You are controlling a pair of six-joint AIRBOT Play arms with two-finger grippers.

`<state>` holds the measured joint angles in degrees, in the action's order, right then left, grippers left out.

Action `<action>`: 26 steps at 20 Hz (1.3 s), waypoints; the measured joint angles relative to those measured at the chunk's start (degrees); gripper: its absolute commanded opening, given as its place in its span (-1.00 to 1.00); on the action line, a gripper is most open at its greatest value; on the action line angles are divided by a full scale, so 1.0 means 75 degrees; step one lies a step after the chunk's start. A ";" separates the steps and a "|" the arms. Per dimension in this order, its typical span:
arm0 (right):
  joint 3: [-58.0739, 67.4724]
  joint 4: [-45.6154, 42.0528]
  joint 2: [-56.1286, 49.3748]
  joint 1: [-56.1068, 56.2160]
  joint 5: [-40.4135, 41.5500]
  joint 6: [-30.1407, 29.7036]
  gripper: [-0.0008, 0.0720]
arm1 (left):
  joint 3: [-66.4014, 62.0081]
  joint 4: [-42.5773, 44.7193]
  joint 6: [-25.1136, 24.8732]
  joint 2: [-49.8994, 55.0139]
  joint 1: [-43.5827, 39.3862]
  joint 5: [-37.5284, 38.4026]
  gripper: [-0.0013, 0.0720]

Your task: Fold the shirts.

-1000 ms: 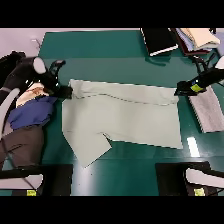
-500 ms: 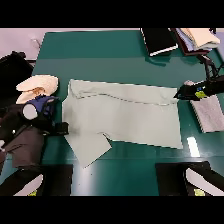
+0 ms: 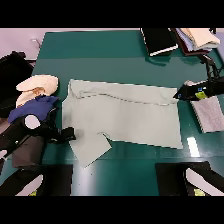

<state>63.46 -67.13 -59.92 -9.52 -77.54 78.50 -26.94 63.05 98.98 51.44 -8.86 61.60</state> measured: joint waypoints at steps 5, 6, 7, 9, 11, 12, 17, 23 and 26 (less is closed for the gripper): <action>-0.0764 -0.0061 0.0000 -0.0921 -0.0597 -0.0163 0.41 | -0.0361 -0.0280 -0.0306 -0.0085 0.0000 0.0079 -0.91; -0.1081 -0.0090 0.0003 -0.1239 -0.0731 -0.0236 0.48 | -0.0458 -0.0286 -0.0396 -0.0093 0.0000 0.0140 -0.91; -0.1419 -0.0181 0.0003 -0.1547 -0.0845 -0.0291 0.47 | -0.0562 -0.0294 -0.0501 -0.0105 0.0000 0.0221 -0.91; -0.2183 -0.0428 0.0003 -0.2221 -0.1032 -0.0353 0.45 | -0.0723 -0.0318 -0.0653 -0.0117 0.0000 0.0318 -0.91; -0.2935 -0.0592 0.0003 -0.2818 -0.1102 -0.0391 0.40 | -0.0813 -0.0321 -0.0743 -0.0119 0.0000 0.0332 -0.91; -0.3290 -0.0632 0.0003 -0.3057 -0.1099 -0.0408 0.40 | -0.0842 -0.0321 -0.0784 -0.0122 0.0000 0.0332 -0.91; -0.4406 -0.0629 0.0003 -0.3541 -0.0836 -0.0411 0.33 | -0.0901 -0.0315 -0.0982 -0.0122 0.0000 0.0321 -0.91; -0.4759 -0.0154 0.0000 -0.3631 -0.0420 -0.0533 -0.93 | -0.0909 -0.0303 -0.1052 -0.0122 0.0000 0.0335 -0.91; -0.4663 0.0178 -0.0003 -0.3631 -0.0612 -0.0927 -0.94 | -0.1008 -0.0283 -0.1128 -0.0192 0.0000 0.0568 -0.92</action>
<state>28.49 -65.80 -59.94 -36.75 -82.13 71.55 -34.50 60.93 90.52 50.00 -8.86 65.87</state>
